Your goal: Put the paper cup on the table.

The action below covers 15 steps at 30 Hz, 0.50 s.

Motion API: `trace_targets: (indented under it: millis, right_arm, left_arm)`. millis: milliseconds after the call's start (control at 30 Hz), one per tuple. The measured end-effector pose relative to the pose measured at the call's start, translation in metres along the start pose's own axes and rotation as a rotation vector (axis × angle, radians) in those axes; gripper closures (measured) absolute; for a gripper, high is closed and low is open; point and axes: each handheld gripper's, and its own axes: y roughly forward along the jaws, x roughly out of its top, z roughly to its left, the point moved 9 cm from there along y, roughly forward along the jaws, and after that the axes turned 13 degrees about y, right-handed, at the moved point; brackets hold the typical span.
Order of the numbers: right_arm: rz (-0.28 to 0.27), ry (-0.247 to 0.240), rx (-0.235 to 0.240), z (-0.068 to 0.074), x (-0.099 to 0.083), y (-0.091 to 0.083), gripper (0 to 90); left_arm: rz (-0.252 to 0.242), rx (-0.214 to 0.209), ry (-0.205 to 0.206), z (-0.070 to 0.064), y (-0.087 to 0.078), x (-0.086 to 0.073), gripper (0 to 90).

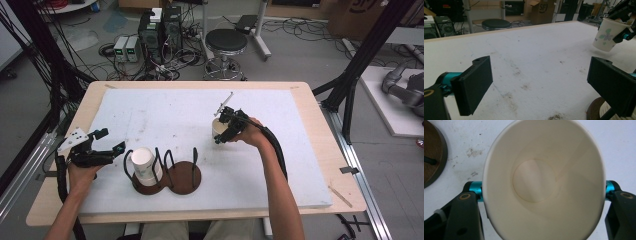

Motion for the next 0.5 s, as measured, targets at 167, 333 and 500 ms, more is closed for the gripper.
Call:
trace_targets:
  millis: [167, 333, 500]
  right_arm:
    - [0.018, -0.012, 0.000, 0.001, -0.001, 0.004, 31.0]
    - [0.039, -0.014, -0.008, 0.001, -0.002, 0.007, 31.0]
    - [0.047, -0.020, -0.018, 0.002, -0.001, 0.011, 31.0]
  left_arm:
    - [0.001, 0.004, 0.004, 0.000, 0.000, -0.001, 6.2]
    - [-0.004, 0.006, 0.006, 0.000, 0.000, 0.000, 6.2]
    - [-0.007, 0.008, 0.005, 0.000, -0.001, 0.000, 6.2]
